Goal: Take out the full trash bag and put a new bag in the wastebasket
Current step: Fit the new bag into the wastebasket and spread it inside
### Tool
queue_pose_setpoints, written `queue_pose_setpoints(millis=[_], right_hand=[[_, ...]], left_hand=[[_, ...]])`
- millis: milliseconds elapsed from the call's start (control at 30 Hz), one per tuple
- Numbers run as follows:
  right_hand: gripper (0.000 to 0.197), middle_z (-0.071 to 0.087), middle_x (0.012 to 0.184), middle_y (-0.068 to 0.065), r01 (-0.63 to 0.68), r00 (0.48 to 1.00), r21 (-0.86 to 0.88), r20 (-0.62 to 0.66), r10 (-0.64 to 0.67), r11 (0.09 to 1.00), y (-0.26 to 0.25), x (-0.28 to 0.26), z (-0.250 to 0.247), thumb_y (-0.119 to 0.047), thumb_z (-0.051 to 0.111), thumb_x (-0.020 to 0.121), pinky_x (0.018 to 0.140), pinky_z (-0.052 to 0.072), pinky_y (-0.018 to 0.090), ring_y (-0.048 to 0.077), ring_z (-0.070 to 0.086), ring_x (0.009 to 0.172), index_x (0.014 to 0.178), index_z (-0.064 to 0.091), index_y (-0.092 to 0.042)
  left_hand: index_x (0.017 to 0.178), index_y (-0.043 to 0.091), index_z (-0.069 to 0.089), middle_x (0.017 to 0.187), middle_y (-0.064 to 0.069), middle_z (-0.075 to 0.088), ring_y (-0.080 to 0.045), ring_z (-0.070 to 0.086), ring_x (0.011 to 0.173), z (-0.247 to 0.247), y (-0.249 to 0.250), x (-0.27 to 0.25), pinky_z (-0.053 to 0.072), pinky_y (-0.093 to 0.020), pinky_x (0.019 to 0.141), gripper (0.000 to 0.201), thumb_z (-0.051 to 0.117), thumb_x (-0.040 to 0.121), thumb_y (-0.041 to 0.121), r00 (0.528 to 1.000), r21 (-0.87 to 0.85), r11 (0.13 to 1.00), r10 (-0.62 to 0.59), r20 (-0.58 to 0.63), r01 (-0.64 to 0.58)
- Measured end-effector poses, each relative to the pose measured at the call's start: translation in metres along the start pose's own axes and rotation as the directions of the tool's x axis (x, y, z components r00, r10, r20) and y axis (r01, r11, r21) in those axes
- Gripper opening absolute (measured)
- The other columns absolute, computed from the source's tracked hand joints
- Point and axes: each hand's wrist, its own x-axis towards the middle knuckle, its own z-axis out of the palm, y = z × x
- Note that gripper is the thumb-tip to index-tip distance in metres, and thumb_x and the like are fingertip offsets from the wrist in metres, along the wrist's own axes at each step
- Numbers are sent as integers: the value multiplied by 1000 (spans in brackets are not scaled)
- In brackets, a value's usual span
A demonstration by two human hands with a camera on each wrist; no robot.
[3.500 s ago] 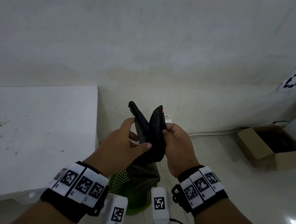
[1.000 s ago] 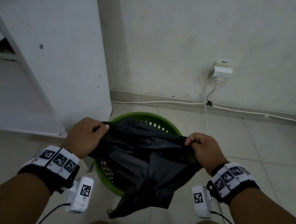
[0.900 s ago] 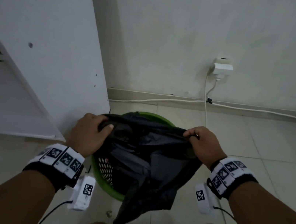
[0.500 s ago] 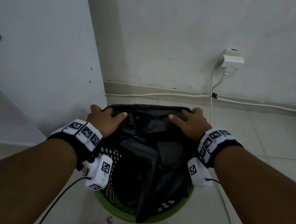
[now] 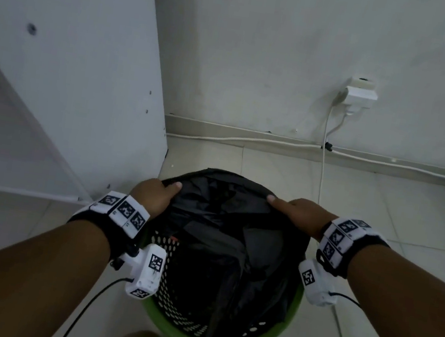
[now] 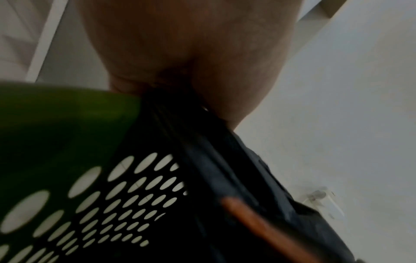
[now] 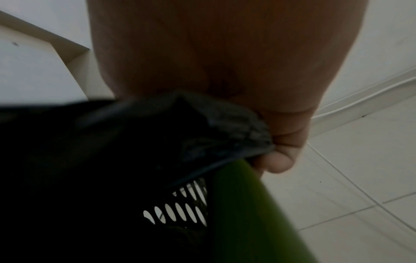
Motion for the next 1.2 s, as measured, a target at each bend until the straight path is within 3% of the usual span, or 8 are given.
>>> queue_pose_setpoints(millis=[100,233,467,600,700,867,1100,1200], right_hand=[[74,67,114,10,143,984,83,-121,-132,986,-1,1,-6,-74,48,83,83,47,30,23,63,98,115,70,-11],[100,67,116,12,222,959,208,-221,-176,952,-12,11,-14,-96,51,51,84,51,30,21,66,99,108,70,-16],[97,49,146,17,-134,989,-33,58,136,990,-17,14,-10,-83,43,77,109,38,40,33,50,129,138,51,-8],[78,63,118,12,-182,972,-4,149,180,983,1,-2,-14,-75,55,78,60,50,27,25,64,87,115,60,-7],[65,69,90,6,-104,979,24,181,98,994,27,-12,-8,-68,69,73,53,47,25,18,63,70,106,67,-11],[49,71,102,8,29,999,436,-48,-9,899,56,-30,22,-42,80,77,67,58,37,26,69,87,117,60,-21],[40,68,90,3,81,903,117,-430,-23,990,67,-58,60,-49,68,85,78,46,31,26,65,95,94,72,-10],[33,70,80,4,113,854,161,-521,-13,980,69,-65,68,-43,68,86,75,47,31,26,67,86,85,73,-10]], left_hand=[[129,7,57,125,-16,63,-34,62,114,0,-8,5,50,-33,89,64,67,86,54,980,-42,992,114,-166,-123],[148,19,41,142,-5,56,-24,58,121,-7,-11,20,47,-36,106,108,75,61,74,984,-126,977,169,-50,-174],[136,10,58,135,-15,62,-29,63,111,-12,4,16,48,-35,101,100,55,70,85,942,24,989,-145,304,145],[124,7,67,120,-14,70,-27,68,96,-13,-15,5,54,-33,85,97,63,66,84,953,-24,986,-151,264,163],[97,10,74,96,-6,76,-24,71,86,-8,-35,-11,56,-30,80,83,74,54,82,991,-94,996,14,135,-1],[135,13,46,124,-2,58,-19,59,106,9,-58,-47,50,-32,92,95,93,60,47,976,-238,962,86,-202,-134],[149,34,38,137,13,54,-12,56,119,39,-75,-85,45,-35,104,95,85,68,53,960,-268,932,191,-203,-242],[151,27,39,141,2,56,-18,55,123,45,-80,-92,42,-30,101,82,81,80,29,955,-280,925,199,-219,-257]])
